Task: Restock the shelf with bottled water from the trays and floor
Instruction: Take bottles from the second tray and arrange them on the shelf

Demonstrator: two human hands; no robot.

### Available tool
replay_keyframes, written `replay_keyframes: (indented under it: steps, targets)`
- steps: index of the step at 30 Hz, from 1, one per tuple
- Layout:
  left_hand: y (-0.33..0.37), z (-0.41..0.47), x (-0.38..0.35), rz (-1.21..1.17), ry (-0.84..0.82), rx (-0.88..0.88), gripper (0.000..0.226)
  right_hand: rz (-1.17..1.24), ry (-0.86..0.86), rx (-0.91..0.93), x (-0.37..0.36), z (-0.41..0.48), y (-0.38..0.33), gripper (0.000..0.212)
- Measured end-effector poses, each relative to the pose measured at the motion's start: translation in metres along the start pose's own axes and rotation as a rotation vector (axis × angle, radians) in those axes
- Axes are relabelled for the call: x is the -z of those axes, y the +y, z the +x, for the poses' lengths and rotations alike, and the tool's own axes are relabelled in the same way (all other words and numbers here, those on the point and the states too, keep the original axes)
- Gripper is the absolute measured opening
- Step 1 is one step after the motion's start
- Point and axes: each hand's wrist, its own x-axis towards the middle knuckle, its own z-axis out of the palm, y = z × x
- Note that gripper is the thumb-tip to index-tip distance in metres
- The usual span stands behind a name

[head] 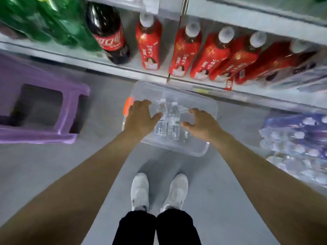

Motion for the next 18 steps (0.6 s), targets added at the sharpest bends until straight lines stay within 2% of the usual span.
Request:
replay_keyframes:
  steps: [3,8,11,14,18]
  targets:
    - [-0.035,0.052,-0.062,0.007,-0.078,0.056,0.066,0.056,-0.052,-0.05,-0.055,0.064,0.031,0.066]
    - [-0.082,0.13,-0.138,0.15,-0.18,0.104,0.076,0.191,-0.102,-0.169,-0.125,0.147,0.072,0.063]
    - [-0.102,0.165,-0.176,0.134,-0.242,0.128,0.081,0.348,-0.09,-0.204,-0.153,0.182,0.087,0.046]
    - [-0.111,0.184,-0.202,0.067,-0.31,0.145,0.08,0.536,-0.1,-0.225,-0.178,0.203,0.098,0.016]
    - [-0.115,0.204,-0.223,-0.03,-0.341,0.115,0.073,0.709,-0.109,-0.221,-0.205,0.227,0.108,0.022]
